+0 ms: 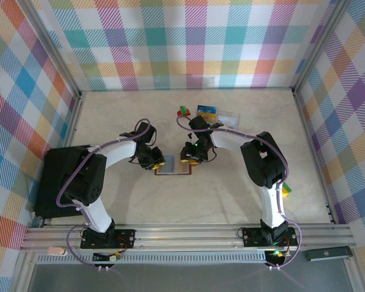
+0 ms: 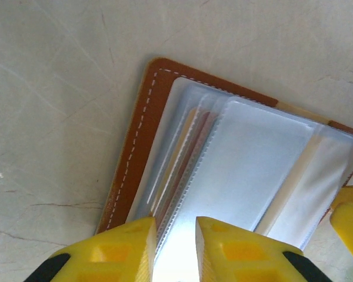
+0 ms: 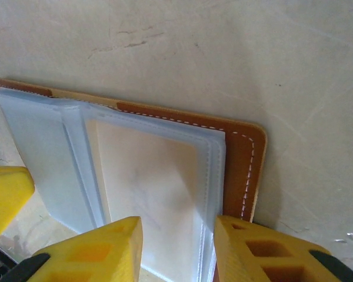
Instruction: Take the credit cards out of the card holder
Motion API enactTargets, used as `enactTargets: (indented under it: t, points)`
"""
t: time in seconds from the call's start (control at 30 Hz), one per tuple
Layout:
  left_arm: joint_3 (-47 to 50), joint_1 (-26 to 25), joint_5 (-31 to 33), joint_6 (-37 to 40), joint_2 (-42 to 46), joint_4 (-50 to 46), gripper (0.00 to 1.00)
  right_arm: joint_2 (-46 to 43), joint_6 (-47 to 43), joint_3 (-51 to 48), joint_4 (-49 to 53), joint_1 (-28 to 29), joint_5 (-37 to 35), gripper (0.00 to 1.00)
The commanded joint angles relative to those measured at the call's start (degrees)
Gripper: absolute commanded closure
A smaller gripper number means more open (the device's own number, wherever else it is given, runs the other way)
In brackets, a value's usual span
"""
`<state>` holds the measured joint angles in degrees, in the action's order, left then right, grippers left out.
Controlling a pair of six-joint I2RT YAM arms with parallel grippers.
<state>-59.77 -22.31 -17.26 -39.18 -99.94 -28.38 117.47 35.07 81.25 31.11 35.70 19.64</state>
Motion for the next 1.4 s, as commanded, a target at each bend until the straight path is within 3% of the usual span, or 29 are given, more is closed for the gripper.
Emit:
enactTargets:
  t: [0.0,0.2,0.53,1.0,1.37]
  points:
    - [1.1,0.2,0.4,0.8,-1.3,-1.2,0.75,0.7,-1.2,0.9,-0.3,0.4,2.3,0.63]
    - [1.9,0.2,0.5,0.8,-2.0,-0.9,0.76,0.4,-1.2,0.6,-2.7,0.3,6.4,0.64]
    - [2.3,0.2,0.6,0.8,-2.3,-0.9,0.76,1.0,-1.3,1.2,-0.2,0.3,2.4,0.61]
    - [1.3,0.2,1.0,0.5,0.3,-1.9,0.78,-5.4,2.6,-3.2,-13.8,0.3,16.7,0.62]
    - [1.6,2.3,5.4,-2.0,7.7,-4.3,0.79,-0.6,7.0,-1.6,-21.0,1.1,21.6,0.60]
